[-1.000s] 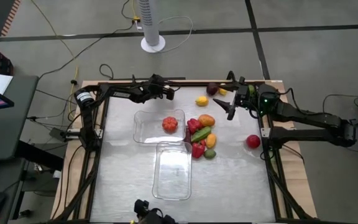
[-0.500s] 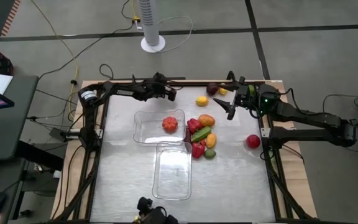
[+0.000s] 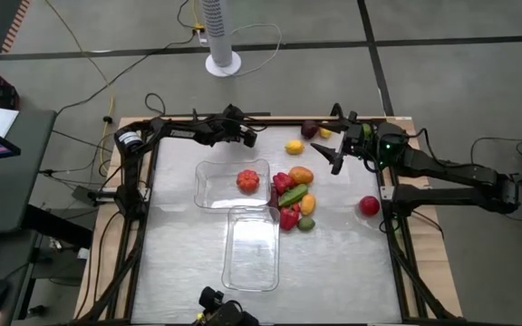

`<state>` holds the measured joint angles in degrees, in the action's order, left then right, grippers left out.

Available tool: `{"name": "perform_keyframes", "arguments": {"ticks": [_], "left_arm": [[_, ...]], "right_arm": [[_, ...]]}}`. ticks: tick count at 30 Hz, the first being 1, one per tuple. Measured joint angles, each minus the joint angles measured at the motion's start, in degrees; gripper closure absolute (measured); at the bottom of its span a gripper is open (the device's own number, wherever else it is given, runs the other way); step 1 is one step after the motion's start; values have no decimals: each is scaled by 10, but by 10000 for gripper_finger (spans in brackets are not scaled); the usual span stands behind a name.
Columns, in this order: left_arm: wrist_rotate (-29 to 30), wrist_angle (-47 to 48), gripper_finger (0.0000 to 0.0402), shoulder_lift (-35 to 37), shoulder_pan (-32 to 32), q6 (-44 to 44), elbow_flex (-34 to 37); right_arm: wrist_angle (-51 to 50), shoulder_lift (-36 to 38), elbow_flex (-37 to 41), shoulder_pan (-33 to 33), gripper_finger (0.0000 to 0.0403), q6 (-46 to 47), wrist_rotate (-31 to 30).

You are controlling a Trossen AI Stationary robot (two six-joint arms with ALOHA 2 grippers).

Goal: Sort produce into baskets
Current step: Put the garlic into the top transparent bin

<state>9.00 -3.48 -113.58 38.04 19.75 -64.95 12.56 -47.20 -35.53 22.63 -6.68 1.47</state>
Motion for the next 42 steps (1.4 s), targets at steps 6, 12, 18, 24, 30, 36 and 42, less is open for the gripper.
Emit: {"name": "perform_keyframes", "arguments": {"ticks": [6,12,18,24,30,36,42], "left_arm": [[13,2,145,0,0,-2,0],[19,3,200,0,0,-16,0],[7,16,241,5,0,-39,0],[-8,61,250,61,-4,-70,1],[-122,141,251,173,-27,-77,1],[-256,269,251,271,-95,-115,3],[-138,323,228,299,-196,-135,5]], "right_arm": [[0,0,0,0,70,0,0],[-2,0,0,0,70,0,0],[-6,0,0,0,70,0,0],[-6,0,0,0,70,1,0],[-6,0,0,0,70,2,0],[-5,0,0,0,70,2,0],[7,0,0,0,70,6,0]]}}
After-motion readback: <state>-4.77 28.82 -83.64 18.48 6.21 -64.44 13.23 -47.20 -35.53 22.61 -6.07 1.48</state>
